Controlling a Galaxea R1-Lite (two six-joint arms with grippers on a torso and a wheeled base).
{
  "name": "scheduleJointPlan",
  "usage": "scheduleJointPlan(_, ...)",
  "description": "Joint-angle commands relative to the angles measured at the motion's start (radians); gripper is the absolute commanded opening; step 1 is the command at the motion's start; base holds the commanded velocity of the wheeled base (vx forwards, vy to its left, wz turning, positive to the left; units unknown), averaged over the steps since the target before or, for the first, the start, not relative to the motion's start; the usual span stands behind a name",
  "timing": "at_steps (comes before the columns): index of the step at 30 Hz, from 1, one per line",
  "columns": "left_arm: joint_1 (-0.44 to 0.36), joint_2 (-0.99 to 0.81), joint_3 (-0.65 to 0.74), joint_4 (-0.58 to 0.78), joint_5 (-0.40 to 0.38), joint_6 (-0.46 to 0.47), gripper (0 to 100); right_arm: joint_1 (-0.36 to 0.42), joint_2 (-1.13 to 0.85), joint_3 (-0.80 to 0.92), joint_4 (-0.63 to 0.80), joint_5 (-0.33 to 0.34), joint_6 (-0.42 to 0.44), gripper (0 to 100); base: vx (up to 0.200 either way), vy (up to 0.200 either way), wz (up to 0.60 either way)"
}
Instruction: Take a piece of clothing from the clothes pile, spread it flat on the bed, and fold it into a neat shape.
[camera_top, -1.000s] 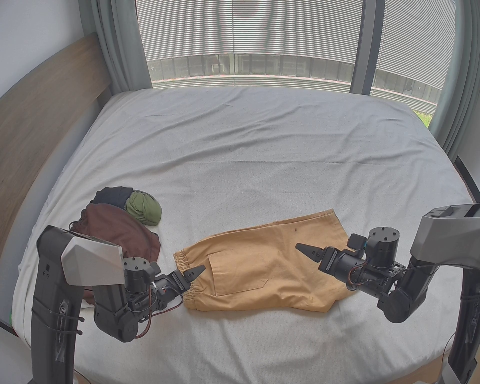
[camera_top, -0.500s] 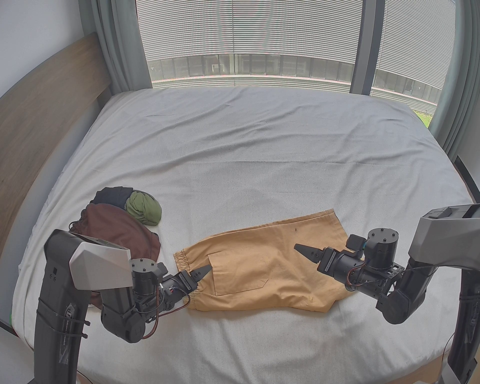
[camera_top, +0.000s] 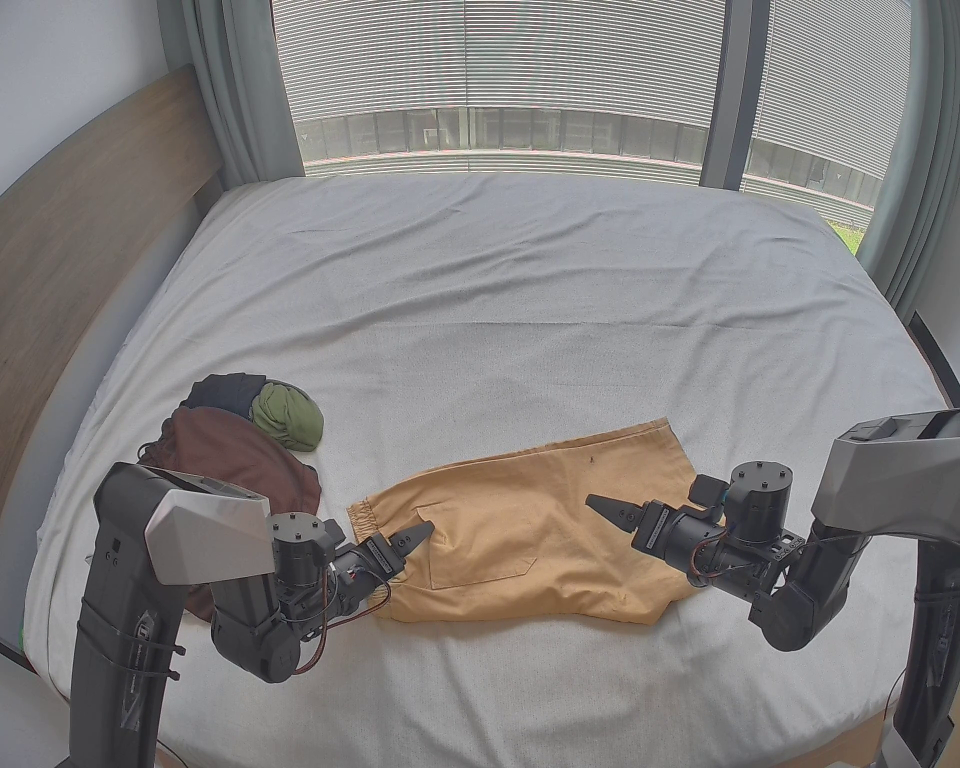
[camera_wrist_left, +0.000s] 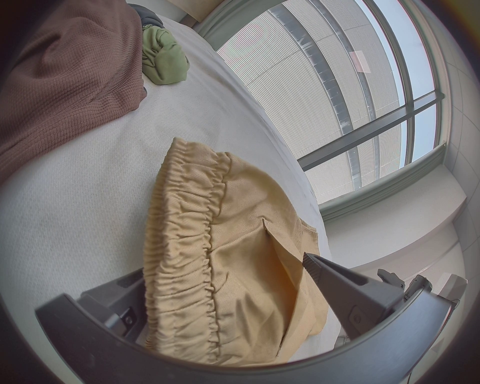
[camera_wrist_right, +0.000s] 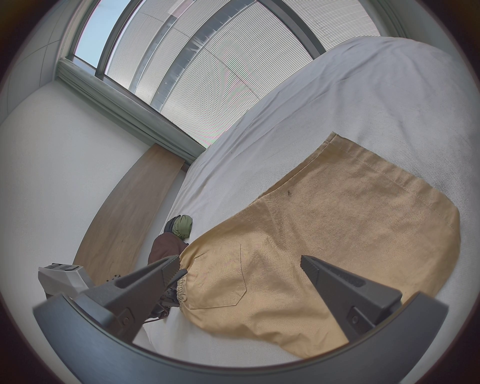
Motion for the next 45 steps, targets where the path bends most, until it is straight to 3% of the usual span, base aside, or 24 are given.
scheduleJointPlan(1,0.0,0.001,-0.001,-0.005,0.0,-0.001,100,0.001,0.003,0.0,0.0,0.0,0.0,100,0.0,0.0,0.0)
scheduleJointPlan(3,0.0,0.001,0.0,-0.003,0.0,-0.001,100,0.001,0.003,0.0,0.0,0.0,0.0,100,0.0,0.0,0.0)
scheduleJointPlan(4,0.0,0.001,0.0,-0.003,0.0,-0.001,0,0.001,0.003,0.0,0.0,0.0,0.0,100,0.0,0.0,0.0)
scheduleJointPlan(15,0.01,-0.004,0.002,-0.005,0.001,-0.025,0,0.002,0.005,0.0,0.0,0.0,0.0,100,0.0,0.0,0.0)
scheduleJointPlan(39,0.078,-0.164,0.152,0.0,-0.031,-0.016,0,-0.001,0.032,0.005,-0.049,-0.003,-0.003,100,0.0,0.0,0.0)
scheduleJointPlan(45,0.112,-0.167,0.173,0.0,-0.042,0.045,0,0.001,0.034,0.005,-0.049,-0.003,-0.003,100,0.0,0.0,0.0)
